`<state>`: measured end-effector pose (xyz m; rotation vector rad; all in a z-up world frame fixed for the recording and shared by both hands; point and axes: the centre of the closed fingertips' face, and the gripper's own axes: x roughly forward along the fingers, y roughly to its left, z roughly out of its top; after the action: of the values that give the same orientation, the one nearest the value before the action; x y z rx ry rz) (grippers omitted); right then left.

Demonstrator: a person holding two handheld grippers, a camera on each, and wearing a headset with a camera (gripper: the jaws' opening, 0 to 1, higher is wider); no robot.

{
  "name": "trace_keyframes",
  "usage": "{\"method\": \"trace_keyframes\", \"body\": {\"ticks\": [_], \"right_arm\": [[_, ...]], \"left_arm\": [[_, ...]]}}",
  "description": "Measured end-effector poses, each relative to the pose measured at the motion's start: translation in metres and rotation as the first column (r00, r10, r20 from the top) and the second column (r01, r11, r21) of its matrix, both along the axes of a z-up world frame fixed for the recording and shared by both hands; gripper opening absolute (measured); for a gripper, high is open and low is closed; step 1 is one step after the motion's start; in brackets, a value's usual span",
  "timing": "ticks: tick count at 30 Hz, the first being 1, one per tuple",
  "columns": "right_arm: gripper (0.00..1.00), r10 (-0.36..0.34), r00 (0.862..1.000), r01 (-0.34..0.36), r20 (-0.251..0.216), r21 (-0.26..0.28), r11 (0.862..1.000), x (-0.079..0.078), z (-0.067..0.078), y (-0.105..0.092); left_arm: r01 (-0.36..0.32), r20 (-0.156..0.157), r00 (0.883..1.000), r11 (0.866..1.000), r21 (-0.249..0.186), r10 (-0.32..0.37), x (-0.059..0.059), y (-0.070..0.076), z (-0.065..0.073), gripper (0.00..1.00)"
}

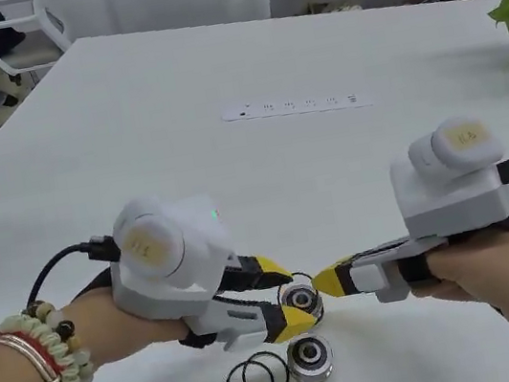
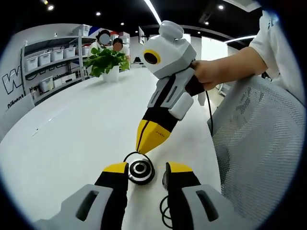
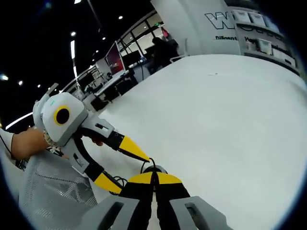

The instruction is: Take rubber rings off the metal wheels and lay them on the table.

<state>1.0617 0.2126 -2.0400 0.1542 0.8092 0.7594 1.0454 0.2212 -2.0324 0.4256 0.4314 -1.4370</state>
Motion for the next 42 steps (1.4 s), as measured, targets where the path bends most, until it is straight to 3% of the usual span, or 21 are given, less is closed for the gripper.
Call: {"method": "trace_keyframes", "body": {"ticks": [5,12,22,28,33,36,42], "right_arm": [[0.00,-0.014,1.000,0.014,0.015,0.026,1.000,0.003,0.008,-0.002],[0.00,-0.047,0.999,0.044,0.025,0.107,0.993,0.008,0.026,-0.004],[0.00,-0.070,0.996,0.061,0.049,0.167,0.984,0.007,0.045,-0.004],[0.00,-0.069,0.996,0.056,0.063,0.188,0.981,0.005,0.053,-0.002],[0.00,-0.062,0.995,0.046,0.073,0.198,0.979,0.004,0.058,0.000],[0.00,-0.054,0.995,0.037,0.083,0.190,0.981,0.002,0.060,0.002],[0.00,-0.033,0.995,0.013,0.098,0.194,0.981,0.000,0.065,0.009]], "left_arm": [[0.048,0.015,0.999,0.999,0.012,-0.048,-0.005,0.005,0.021,0.43],[0.051,0.044,0.998,0.999,0.005,-0.051,-0.007,0.018,0.049,0.58],[-0.002,0.097,0.995,1.000,0.017,0.001,-0.013,0.053,0.073,0.68],[-0.041,0.099,0.994,0.999,0.025,0.039,-0.019,0.072,0.073,0.72],[-0.104,0.082,0.991,0.994,0.021,0.102,-0.021,0.089,0.068,0.72],[-0.137,0.084,0.987,0.990,0.032,0.134,-0.023,0.101,0.064,0.73],[-0.210,0.055,0.977,0.977,0.030,0.208,-0.028,0.121,0.057,0.73]]}}
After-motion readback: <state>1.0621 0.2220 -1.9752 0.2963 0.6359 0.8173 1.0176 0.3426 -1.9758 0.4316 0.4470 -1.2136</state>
